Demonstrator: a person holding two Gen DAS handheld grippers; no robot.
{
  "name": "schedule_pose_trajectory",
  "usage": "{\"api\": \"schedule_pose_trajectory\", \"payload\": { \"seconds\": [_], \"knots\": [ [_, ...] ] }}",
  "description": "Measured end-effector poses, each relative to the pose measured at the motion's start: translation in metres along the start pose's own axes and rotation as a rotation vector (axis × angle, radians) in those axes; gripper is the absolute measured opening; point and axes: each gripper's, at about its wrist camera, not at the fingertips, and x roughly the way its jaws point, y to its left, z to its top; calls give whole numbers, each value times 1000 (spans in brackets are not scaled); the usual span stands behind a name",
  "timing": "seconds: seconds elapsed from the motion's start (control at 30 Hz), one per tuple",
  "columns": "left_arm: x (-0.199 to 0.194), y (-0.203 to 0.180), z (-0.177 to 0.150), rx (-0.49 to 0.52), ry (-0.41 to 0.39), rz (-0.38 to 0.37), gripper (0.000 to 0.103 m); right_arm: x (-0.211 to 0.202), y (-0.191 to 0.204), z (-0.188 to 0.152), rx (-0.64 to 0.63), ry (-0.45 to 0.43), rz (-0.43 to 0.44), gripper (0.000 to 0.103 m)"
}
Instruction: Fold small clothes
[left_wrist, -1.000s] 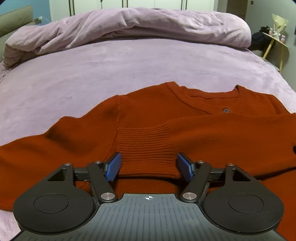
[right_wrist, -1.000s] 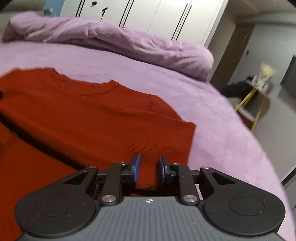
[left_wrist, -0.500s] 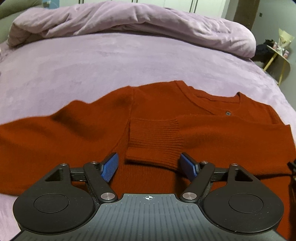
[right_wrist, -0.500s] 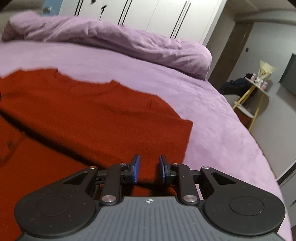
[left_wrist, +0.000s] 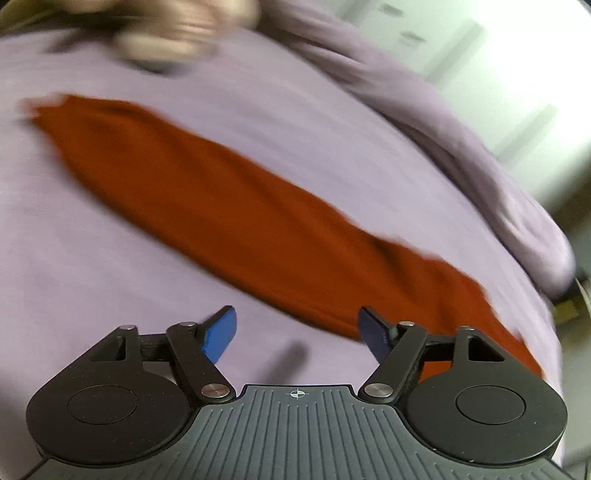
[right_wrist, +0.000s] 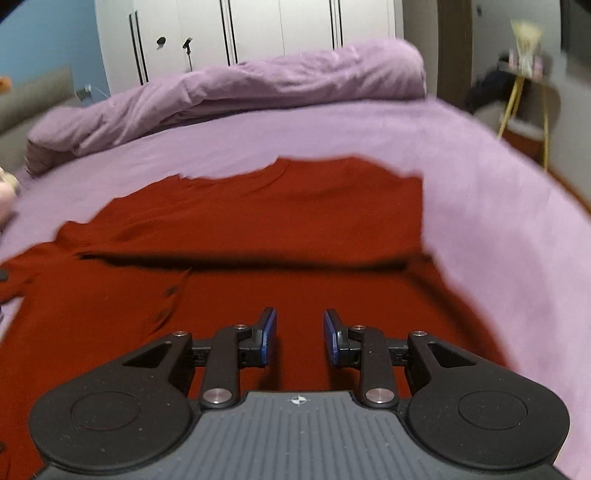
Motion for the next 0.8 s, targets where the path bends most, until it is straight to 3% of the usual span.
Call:
{"api": "schedule_pose_trajectory", "payload": {
  "seconds": [0.13,0.2,0.27,0.37,0.43,0.5,0.57,0.63,0.7,0.8],
  "knots": [
    [-6,70,34,-215,-87,34,56,-7,10,-9,33,38,22,27],
    [-1,94,47,-311,-117,16,43,-9,16,-7,24,42,23,27],
    [7,112,57,-395,-137,-5,37,-9,22,-3,19,35,27,27],
    [20,134,64,-529,-152,-41,8,-8,27,3,27,36,40,27],
    [26,143,66,-581,-152,-69,9,-6,30,4,29,44,38,27],
    [24,136,69,-530,-158,-55,8,-5,31,3,29,50,35,27],
    [16,115,72,-393,-172,-15,8,-4,31,2,32,56,31,27],
    [7,82,76,-260,-193,-27,8,-2,31,2,34,57,29,27],
    [-5,37,77,-129,-208,-74,8,-2,28,2,43,51,29,27],
    [-26,-58,61,127,-224,-228,8,-5,23,5,60,34,34,27]
  ]
}}
